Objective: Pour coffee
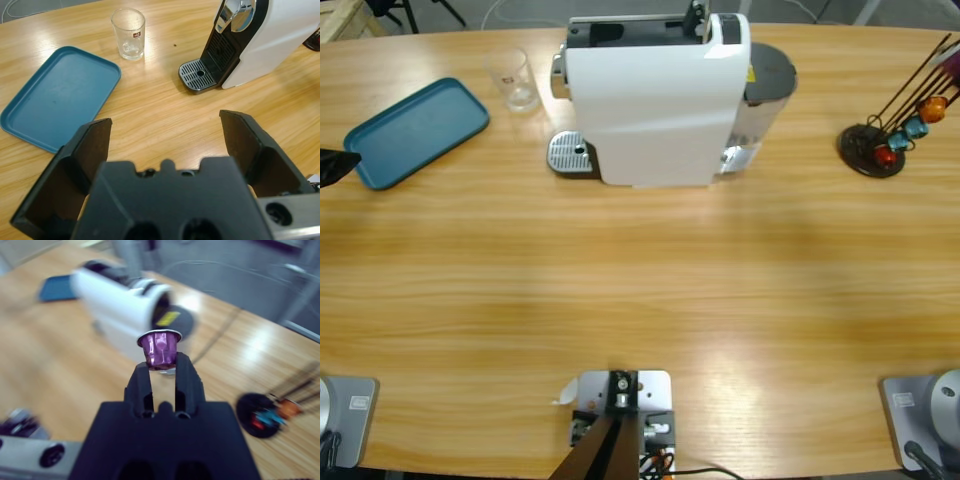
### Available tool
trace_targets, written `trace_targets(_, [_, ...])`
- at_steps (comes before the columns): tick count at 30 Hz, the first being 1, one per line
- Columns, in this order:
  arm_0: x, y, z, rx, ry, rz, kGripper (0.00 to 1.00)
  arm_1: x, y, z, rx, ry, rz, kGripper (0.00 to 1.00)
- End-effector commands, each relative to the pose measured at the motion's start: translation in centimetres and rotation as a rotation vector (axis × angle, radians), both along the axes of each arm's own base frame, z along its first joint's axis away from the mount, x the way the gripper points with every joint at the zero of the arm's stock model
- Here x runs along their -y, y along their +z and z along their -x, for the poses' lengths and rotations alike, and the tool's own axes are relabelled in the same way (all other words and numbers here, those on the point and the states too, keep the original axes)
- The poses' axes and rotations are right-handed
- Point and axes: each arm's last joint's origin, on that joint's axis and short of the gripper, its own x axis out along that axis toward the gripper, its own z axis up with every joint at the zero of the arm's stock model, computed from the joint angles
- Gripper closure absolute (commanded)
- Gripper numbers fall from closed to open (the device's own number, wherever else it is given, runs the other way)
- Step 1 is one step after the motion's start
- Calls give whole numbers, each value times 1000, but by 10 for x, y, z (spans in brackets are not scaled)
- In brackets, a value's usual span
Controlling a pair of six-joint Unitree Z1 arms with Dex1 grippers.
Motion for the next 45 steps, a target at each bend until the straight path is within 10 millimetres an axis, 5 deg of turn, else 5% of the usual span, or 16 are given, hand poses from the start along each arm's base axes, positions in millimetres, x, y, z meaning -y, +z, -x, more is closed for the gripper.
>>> trace_targets(1, [1, -12, 0, -37, -25, -17, 73, -69, -8, -18, -145, 428, 96, 1000])
trace_targets(5, [0, -12, 2, -37, -36, -8, 73, -120, 1, -43, -173, 561, 176, 1000])
trace_targets(13, [0, -11, 3, -32, -36, -6, 73, -175, 9, -89, -81, 691, 362, 1000])
trace_targets(33, [-1, -12, 3, -32, -33, -9, 73, -216, 23, -176, 116, 580, 507, 1000])
trace_targets(45, [-1, -12, 3, -29, -31, -8, 73, -230, 11, -199, 113, 570, 539, 1000])
